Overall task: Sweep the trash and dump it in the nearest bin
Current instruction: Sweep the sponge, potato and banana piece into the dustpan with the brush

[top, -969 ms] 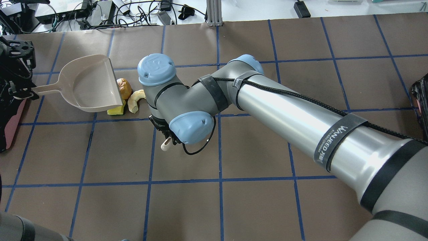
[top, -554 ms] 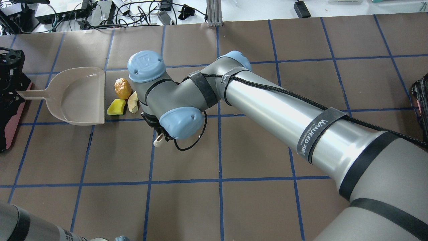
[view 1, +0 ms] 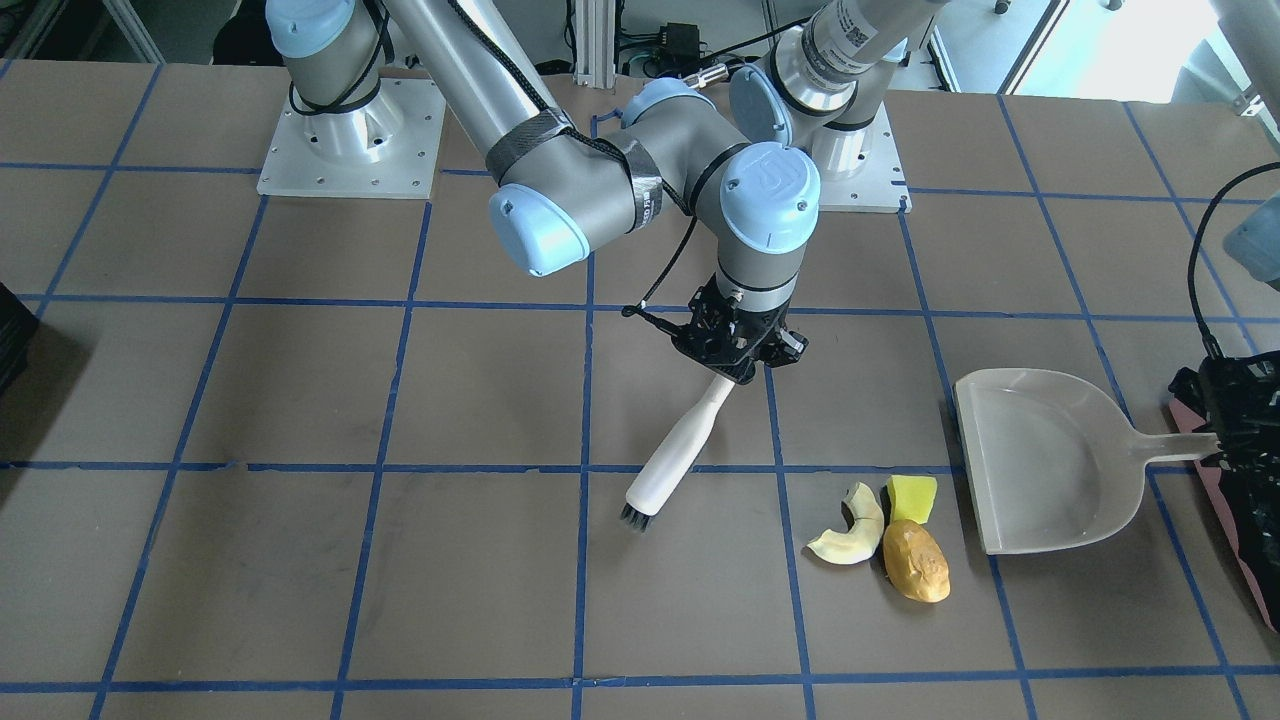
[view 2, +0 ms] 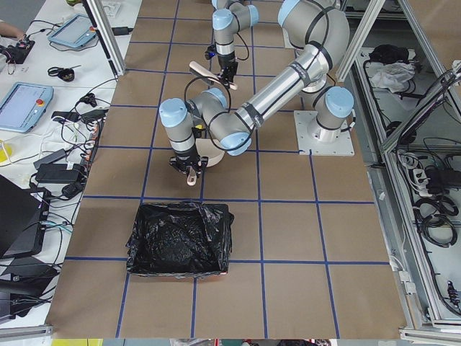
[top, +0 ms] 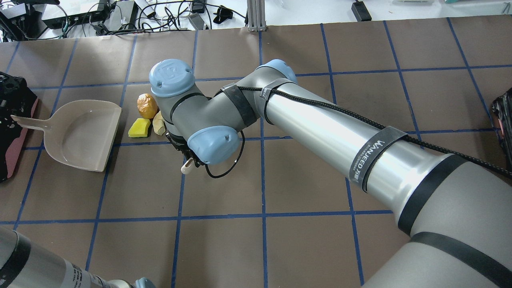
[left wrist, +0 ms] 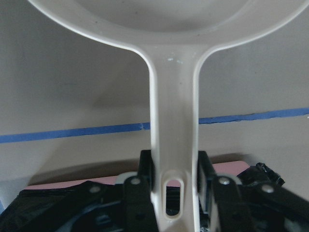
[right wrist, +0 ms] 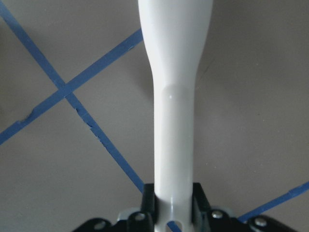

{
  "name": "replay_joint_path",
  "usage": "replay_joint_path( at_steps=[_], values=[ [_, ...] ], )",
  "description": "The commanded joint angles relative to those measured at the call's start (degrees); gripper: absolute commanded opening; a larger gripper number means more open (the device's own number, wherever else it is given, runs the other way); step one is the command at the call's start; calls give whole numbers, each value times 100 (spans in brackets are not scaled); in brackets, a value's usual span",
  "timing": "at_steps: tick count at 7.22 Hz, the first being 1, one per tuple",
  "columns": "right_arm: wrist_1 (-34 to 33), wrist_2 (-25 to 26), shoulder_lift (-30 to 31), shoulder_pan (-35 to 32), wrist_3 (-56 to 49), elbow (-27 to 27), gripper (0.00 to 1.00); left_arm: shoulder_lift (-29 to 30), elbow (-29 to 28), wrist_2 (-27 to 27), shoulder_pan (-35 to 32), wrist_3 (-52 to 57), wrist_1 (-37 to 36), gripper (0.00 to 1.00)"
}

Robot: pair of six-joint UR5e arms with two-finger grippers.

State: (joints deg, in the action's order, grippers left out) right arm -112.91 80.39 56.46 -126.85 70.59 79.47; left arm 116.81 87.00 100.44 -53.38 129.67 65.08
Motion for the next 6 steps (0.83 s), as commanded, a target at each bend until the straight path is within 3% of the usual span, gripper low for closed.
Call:
replay_joint_path(
  at_steps=[1, 4, 6],
  values=[
    [154, -260, -370, -137, 60, -613, 0, 192, -51, 117, 30, -640, -258, 0],
    [365, -270, -960, -498, 578, -1563, 0, 272, -34, 117, -40, -1399, -215, 0],
    [375, -296, -1145, -604, 623, -1706, 0, 219, -8, 143, -347, -1419, -232, 0]
  ],
)
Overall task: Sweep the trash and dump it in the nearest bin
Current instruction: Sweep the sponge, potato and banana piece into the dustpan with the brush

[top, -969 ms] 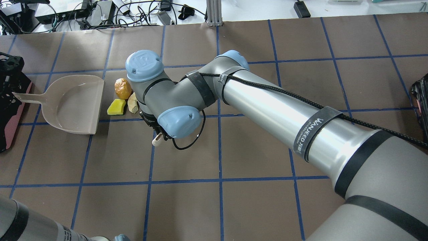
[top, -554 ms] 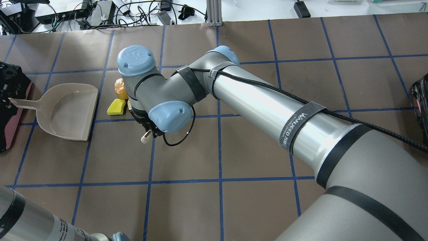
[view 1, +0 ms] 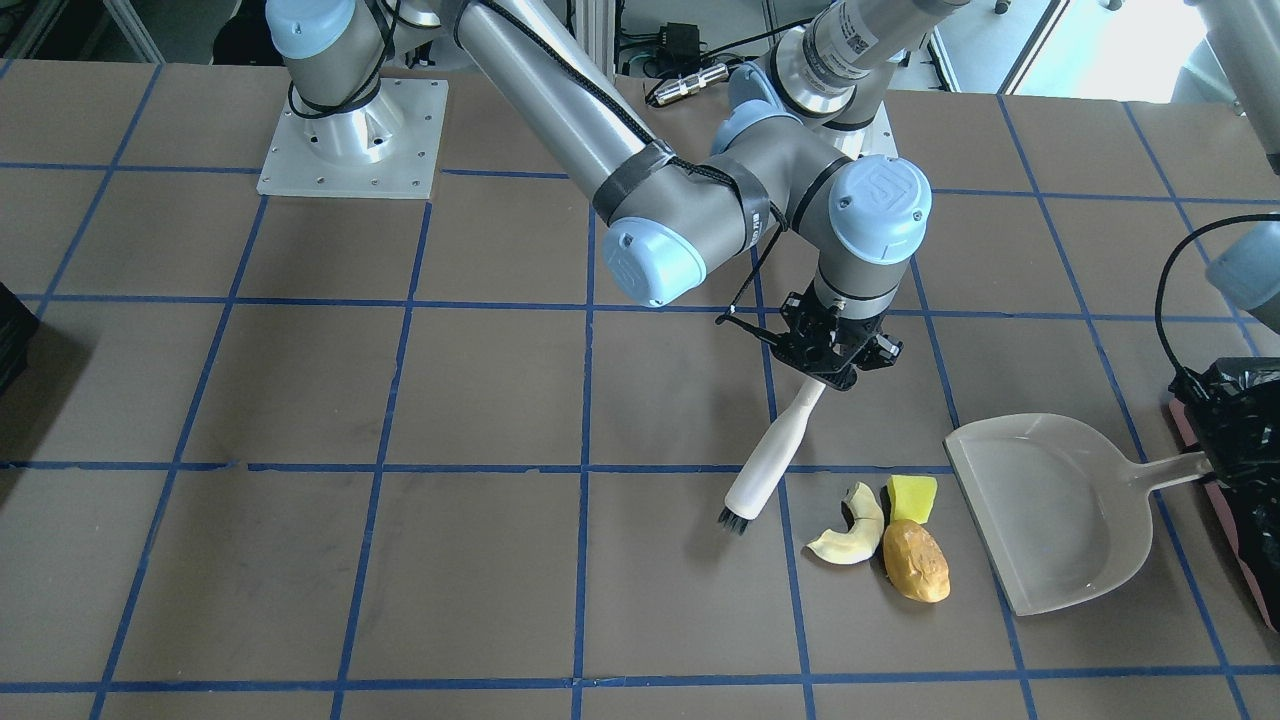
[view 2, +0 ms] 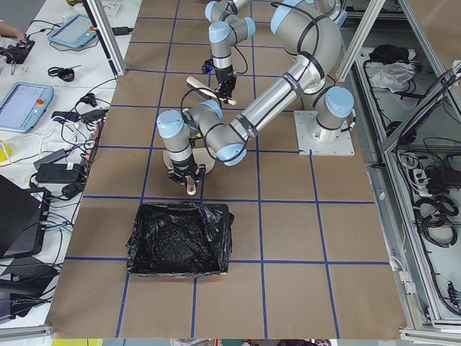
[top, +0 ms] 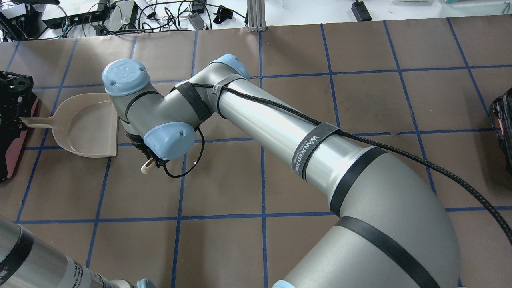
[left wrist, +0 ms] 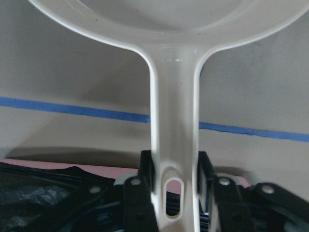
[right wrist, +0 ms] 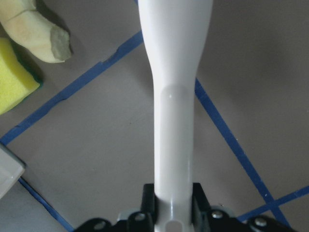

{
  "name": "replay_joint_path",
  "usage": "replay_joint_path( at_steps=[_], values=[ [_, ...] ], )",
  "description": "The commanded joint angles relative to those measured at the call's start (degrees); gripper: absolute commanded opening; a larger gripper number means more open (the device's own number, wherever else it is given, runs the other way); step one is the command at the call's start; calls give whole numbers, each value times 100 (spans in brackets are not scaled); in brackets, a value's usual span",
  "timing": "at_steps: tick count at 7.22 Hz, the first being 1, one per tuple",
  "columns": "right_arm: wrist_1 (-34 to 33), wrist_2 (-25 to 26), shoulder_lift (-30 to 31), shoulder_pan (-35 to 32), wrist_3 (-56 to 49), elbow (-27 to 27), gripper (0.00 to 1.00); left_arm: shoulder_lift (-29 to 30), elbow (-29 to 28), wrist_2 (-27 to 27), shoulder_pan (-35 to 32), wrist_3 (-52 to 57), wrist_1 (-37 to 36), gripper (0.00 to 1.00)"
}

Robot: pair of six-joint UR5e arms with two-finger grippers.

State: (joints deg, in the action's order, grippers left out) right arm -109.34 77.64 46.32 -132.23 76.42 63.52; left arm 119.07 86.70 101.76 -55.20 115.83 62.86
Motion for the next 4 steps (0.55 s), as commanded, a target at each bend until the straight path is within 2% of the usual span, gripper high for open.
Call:
replay_joint_path(
  at_steps=[1, 2, 4],
  values=[
    [9, -64, -254, -57, 13, -208, 0, -32, 74, 10, -167, 123, -54, 0],
    [18, -395, -472, -57, 22, -504, 0, -24, 101, 2, -202, 211, -55, 0],
    [44, -495, -720, -66, -92, -805, 0, 46, 153, -7, -220, 799, -194, 0]
  ],
)
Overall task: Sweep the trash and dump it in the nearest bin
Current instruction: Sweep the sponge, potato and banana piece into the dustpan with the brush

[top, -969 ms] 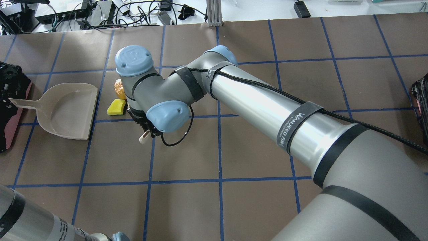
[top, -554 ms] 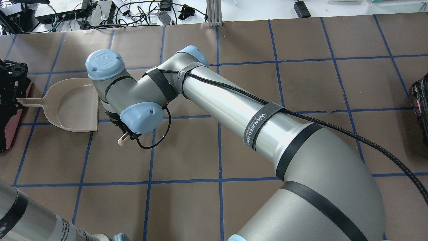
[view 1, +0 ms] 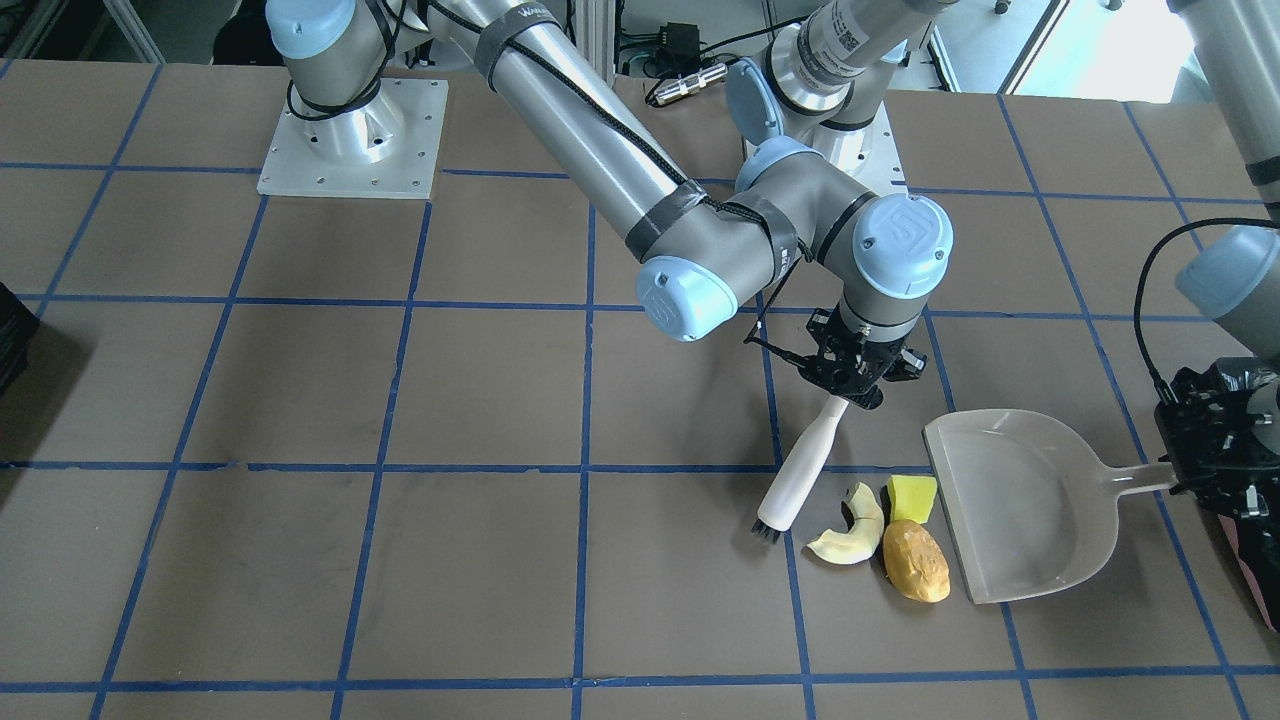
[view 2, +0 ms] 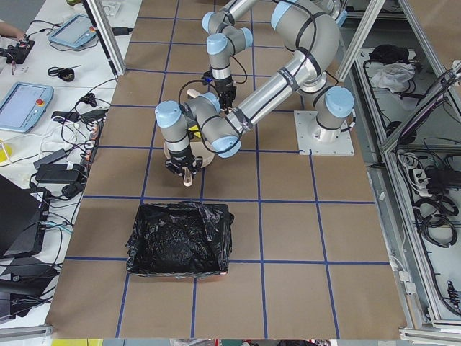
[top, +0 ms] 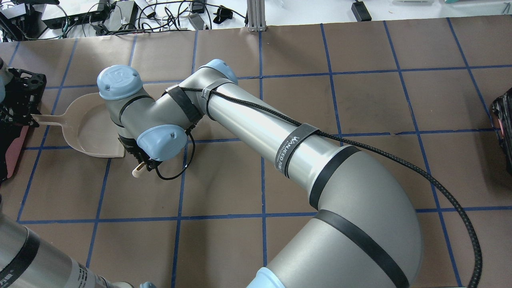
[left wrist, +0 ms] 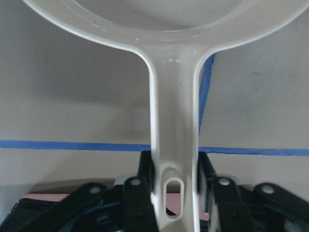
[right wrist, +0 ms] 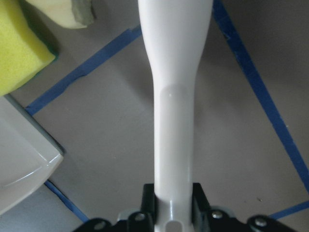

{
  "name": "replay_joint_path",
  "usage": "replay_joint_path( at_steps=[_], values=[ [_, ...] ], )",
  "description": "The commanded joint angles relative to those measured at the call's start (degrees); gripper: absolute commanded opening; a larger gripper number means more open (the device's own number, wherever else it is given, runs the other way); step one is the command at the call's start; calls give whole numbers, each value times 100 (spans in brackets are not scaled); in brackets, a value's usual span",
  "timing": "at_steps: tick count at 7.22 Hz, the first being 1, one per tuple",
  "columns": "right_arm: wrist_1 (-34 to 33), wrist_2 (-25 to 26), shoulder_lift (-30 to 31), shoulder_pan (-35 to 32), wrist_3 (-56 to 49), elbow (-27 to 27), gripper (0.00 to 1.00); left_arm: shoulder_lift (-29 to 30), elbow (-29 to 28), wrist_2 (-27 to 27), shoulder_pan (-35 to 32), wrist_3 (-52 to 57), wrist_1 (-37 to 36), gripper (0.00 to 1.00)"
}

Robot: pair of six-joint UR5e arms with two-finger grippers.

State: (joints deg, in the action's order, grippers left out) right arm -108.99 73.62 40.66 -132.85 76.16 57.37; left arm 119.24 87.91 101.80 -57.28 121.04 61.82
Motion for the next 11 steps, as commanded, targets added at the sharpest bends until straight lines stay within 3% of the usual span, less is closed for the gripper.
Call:
replay_joint_path(
  at_steps=[1, 4, 7, 8, 11],
  values=[
    [1, -93, -277, -4, -328, -243, 0, 30, 42, -20, -20, 279, -100, 0],
    [0, -286, -488, -4, -1494, -471, 0, 30, 42, -20, -20, 280, -109, 0],
    [544, -576, -489, -4, -3323, -612, 0, 30, 51, -20, -20, 218, -144, 0],
    [528, -864, -515, -4, -3684, -665, 0, 30, 51, -20, -20, 192, -144, 0],
    [510, -1209, -891, -117, -4704, -1182, 0, 30, 59, -11, -20, 192, -144, 0]
  ],
)
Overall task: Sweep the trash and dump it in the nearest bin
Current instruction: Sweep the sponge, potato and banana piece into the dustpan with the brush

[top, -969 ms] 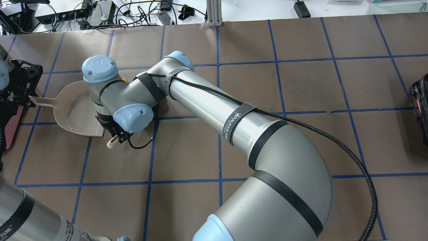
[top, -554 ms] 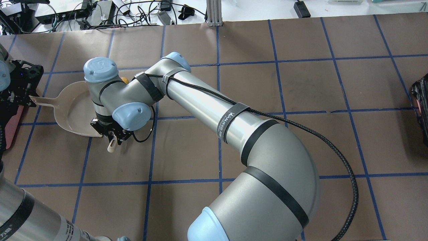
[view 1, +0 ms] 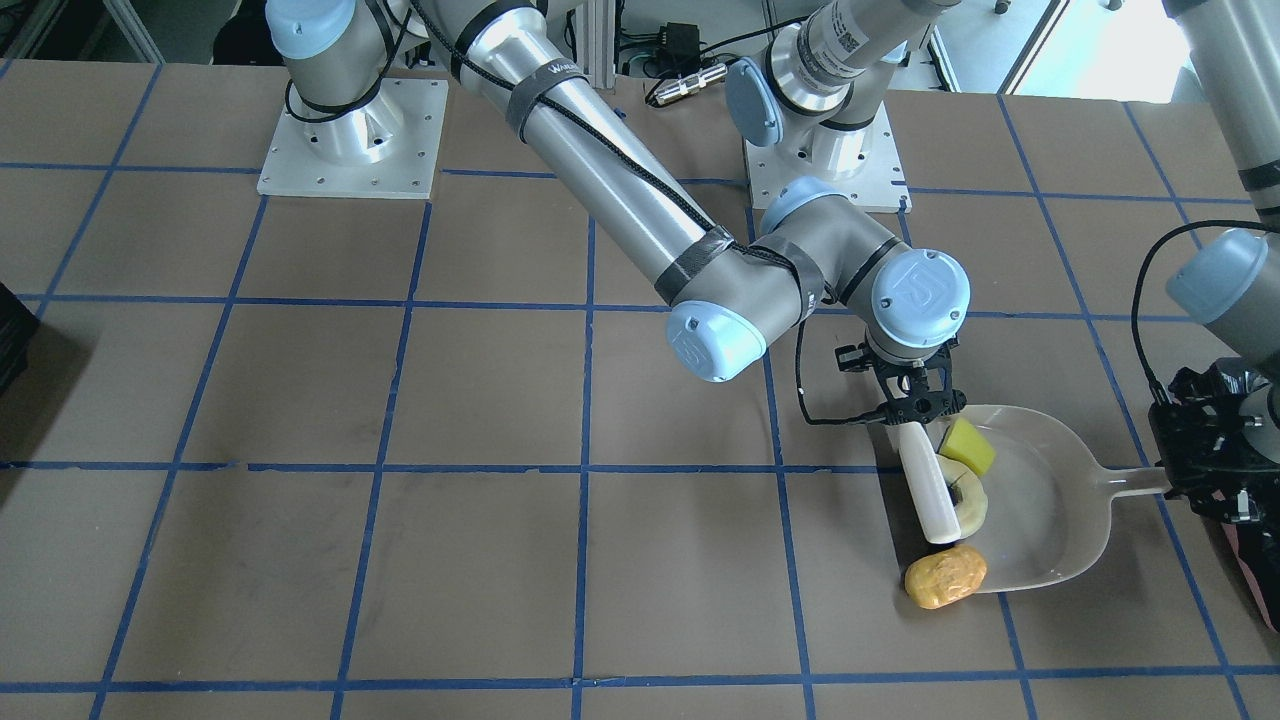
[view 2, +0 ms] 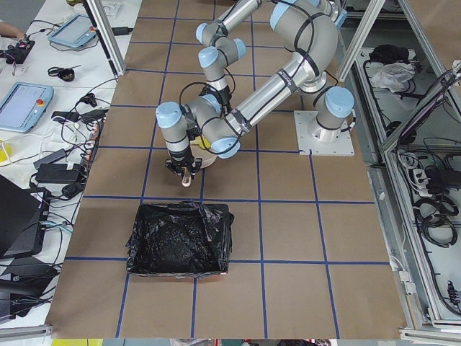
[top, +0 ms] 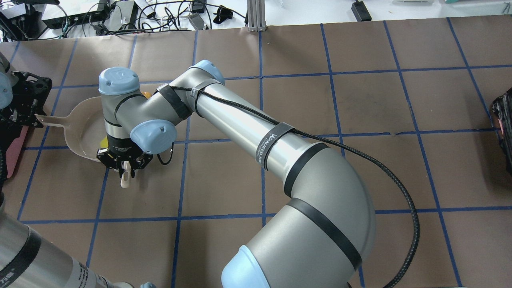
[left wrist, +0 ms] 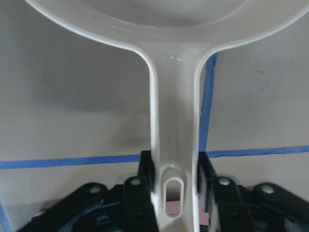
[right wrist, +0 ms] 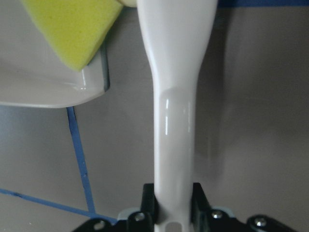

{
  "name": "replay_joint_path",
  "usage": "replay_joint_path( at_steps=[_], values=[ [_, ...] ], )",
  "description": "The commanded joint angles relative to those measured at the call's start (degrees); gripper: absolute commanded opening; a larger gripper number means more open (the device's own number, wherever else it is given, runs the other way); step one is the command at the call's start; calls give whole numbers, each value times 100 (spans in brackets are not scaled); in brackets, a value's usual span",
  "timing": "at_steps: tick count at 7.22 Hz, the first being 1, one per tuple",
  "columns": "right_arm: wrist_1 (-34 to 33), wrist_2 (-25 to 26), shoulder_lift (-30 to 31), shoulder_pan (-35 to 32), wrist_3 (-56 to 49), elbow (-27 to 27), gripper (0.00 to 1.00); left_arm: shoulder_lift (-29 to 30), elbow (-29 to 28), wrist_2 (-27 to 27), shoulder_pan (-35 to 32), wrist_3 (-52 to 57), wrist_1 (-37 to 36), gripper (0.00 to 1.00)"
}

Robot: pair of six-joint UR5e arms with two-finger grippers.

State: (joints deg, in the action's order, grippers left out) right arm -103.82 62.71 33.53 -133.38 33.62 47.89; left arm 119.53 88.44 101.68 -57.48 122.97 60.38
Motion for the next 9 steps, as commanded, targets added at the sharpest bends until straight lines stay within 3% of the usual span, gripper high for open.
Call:
replay_joint_path(
  at_steps=[1, 4, 7, 9],
  values=[
    [72, -75, -189, -91, -1061, -280, 0, 0, 6, -8, 0, -1, 0, 0],
    [949, -22, 152, -92, -1350, -228, 0, 0, 6, -8, 0, -1, 0, 0],
    [1040, -22, 487, -30, 1435, -157, 0, 0, 6, -8, 0, -1, 0, 0],
    [131, -13, 208, 215, 3004, -218, 0, 0, 6, -16, 0, -10, 0, 0]
  ],
)
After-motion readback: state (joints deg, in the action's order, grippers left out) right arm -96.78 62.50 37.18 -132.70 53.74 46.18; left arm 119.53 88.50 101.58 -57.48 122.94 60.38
